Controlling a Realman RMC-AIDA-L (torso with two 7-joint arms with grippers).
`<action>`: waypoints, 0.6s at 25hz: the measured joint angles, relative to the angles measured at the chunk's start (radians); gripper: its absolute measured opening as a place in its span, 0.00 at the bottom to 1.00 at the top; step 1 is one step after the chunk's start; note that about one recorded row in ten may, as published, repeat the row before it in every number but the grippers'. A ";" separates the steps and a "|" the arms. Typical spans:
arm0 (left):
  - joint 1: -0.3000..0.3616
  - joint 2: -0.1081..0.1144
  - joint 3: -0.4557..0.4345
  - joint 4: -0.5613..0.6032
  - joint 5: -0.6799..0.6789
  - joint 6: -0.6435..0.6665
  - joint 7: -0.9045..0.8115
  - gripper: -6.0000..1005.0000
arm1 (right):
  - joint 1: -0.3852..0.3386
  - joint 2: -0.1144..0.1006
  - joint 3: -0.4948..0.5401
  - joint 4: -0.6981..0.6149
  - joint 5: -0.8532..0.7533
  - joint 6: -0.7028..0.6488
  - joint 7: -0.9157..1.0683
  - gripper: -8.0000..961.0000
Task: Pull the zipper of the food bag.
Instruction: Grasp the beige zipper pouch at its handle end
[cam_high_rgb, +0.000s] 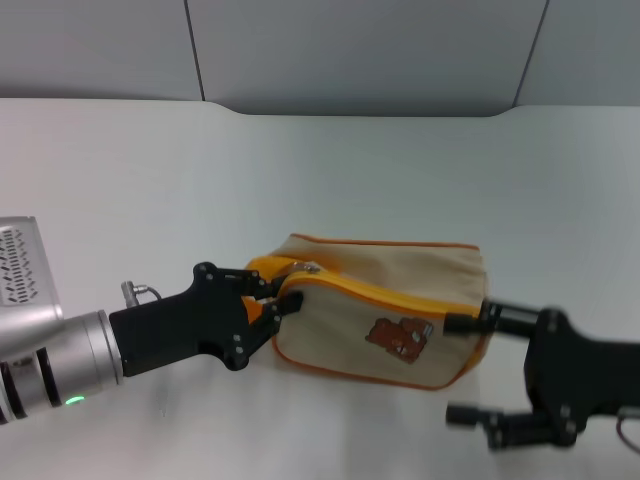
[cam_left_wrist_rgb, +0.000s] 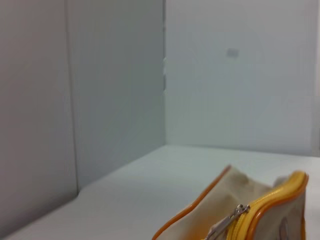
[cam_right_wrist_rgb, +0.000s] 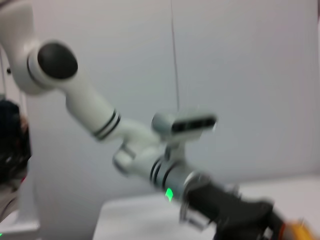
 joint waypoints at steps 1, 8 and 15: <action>-0.002 0.001 -0.002 0.006 0.000 0.017 0.013 0.16 | -0.007 0.001 0.000 0.000 0.079 -0.009 -0.049 0.87; -0.040 0.007 0.004 0.079 0.007 0.110 0.000 0.14 | -0.005 0.016 0.000 -0.004 0.248 0.073 -0.225 0.87; -0.074 0.005 0.019 0.097 0.012 0.125 -0.002 0.13 | 0.055 0.035 -0.003 -0.007 0.287 0.181 -0.387 0.87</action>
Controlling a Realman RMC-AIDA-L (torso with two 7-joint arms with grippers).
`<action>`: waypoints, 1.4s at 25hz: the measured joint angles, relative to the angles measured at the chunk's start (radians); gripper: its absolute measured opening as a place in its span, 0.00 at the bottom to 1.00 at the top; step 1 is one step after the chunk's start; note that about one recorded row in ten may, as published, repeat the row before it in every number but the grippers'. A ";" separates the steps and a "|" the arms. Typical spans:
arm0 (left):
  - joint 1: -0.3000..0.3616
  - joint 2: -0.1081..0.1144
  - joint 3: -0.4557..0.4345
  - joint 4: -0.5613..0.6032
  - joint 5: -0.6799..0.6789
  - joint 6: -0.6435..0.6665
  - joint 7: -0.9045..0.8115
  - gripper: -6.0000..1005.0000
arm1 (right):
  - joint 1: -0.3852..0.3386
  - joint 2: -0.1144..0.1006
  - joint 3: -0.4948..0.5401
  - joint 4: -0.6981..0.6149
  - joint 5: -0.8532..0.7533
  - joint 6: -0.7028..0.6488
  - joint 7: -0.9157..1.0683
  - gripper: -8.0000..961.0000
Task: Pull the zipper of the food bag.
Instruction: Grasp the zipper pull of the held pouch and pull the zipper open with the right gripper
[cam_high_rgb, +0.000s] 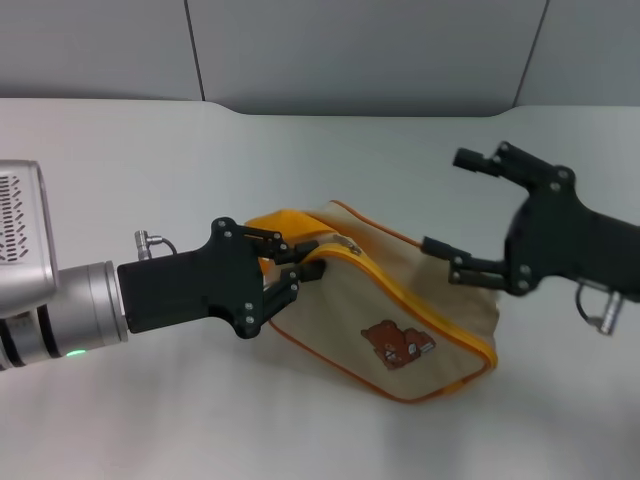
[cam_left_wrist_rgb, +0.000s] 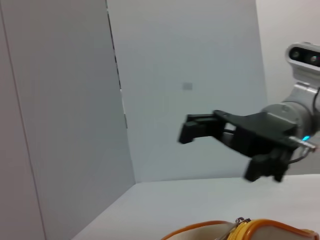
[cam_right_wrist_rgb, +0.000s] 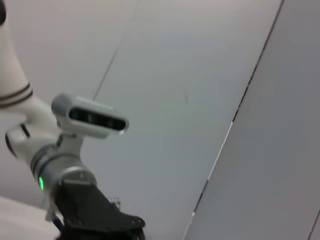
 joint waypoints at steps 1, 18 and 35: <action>-0.001 0.000 0.001 0.001 0.000 0.000 0.000 0.13 | 0.009 0.000 -0.002 0.001 0.001 0.013 -0.018 0.87; -0.022 -0.002 0.000 0.008 -0.004 0.001 -0.001 0.12 | 0.068 0.006 -0.089 0.061 0.000 0.124 -0.316 0.73; -0.060 -0.003 -0.001 0.020 -0.005 -0.001 -0.017 0.12 | 0.080 0.009 -0.142 0.101 0.001 0.120 -0.402 0.42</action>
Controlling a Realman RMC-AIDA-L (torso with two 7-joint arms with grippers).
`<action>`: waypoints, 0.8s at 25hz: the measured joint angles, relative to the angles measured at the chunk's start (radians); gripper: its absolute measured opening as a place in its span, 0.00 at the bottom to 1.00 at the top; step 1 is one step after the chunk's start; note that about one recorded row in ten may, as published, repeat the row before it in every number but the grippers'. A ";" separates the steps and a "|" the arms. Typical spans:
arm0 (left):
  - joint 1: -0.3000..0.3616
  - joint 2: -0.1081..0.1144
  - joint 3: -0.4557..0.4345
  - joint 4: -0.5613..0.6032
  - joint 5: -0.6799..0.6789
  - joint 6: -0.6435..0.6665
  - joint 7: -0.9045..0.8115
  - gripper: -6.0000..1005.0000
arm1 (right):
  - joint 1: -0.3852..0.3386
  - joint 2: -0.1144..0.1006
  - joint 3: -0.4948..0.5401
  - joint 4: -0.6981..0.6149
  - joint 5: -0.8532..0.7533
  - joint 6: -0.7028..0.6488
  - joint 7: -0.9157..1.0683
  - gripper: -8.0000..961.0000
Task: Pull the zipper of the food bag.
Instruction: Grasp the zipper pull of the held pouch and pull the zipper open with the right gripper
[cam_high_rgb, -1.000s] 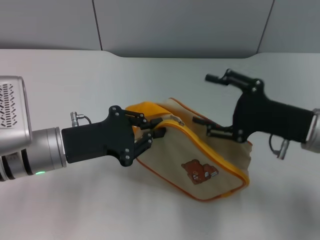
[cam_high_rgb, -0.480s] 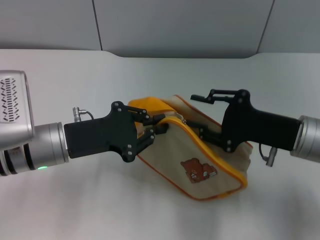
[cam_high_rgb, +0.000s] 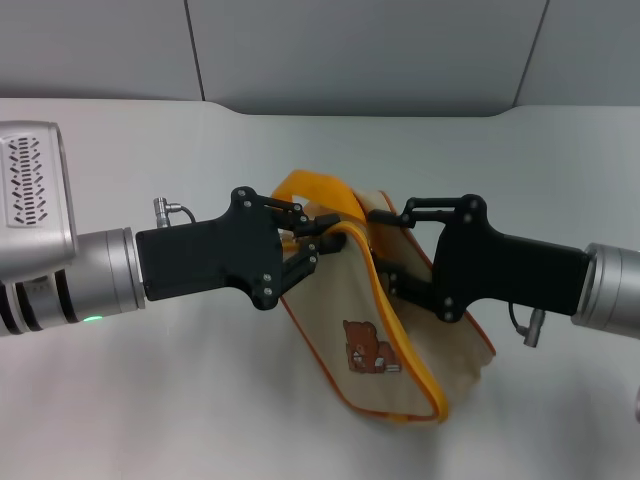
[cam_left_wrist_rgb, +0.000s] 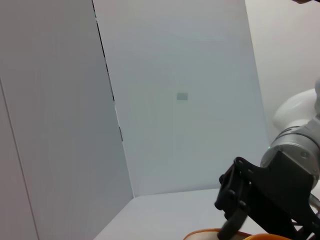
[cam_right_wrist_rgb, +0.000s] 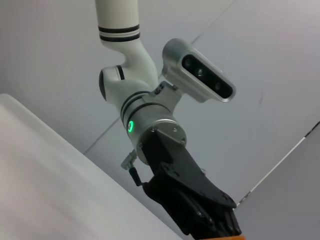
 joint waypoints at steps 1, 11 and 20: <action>0.000 -0.001 0.000 0.001 0.000 0.000 -0.003 0.12 | 0.000 0.000 0.000 0.006 0.000 0.000 -0.008 0.41; 0.016 -0.001 -0.001 0.001 -0.002 0.030 -0.002 0.11 | 0.000 0.001 0.000 0.037 0.001 0.005 -0.020 0.32; 0.024 -0.001 -0.002 0.000 -0.002 0.051 0.005 0.11 | 0.011 0.002 0.000 0.050 -0.003 0.020 -0.012 0.01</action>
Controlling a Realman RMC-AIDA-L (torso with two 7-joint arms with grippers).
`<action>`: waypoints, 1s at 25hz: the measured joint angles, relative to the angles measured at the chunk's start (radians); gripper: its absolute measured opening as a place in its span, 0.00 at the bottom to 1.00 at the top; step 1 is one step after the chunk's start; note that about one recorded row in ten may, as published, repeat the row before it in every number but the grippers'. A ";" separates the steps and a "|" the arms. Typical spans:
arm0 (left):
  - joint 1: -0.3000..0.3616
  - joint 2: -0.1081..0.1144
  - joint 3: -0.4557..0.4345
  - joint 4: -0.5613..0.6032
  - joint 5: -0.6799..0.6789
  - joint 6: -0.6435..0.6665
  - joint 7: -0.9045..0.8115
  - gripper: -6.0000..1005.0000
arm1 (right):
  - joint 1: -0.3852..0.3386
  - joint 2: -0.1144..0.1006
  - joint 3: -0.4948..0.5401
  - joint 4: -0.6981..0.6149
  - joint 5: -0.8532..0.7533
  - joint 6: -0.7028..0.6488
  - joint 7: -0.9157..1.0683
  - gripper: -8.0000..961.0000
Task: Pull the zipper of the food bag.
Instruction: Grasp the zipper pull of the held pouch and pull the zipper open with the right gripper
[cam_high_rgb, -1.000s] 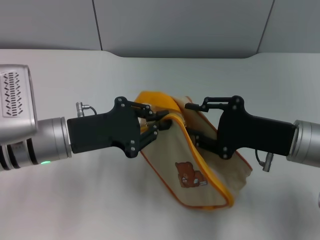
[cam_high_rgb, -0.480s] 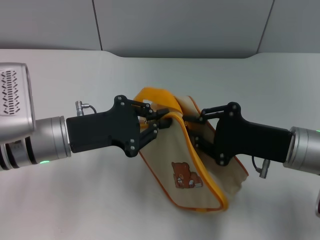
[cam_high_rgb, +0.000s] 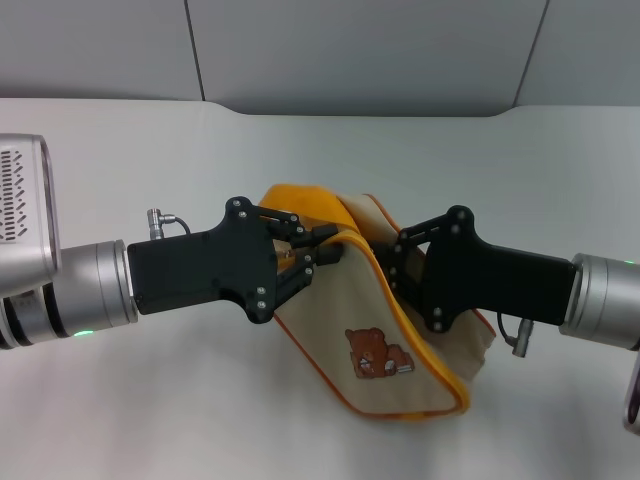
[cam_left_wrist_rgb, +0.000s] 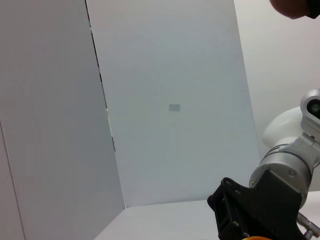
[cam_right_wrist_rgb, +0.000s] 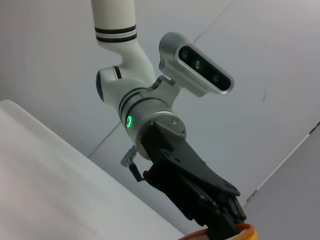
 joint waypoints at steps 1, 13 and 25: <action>0.000 0.000 0.000 0.000 0.000 0.000 0.000 0.11 | 0.000 0.000 0.000 0.001 -0.001 0.001 0.000 0.01; 0.036 0.002 -0.004 0.000 -0.091 -0.048 0.000 0.11 | -0.073 -0.008 -0.140 -0.136 -0.051 0.048 0.174 0.01; 0.051 0.004 -0.005 0.000 -0.175 -0.169 -0.022 0.10 | -0.155 -0.009 -0.161 -0.235 -0.099 0.057 0.267 0.01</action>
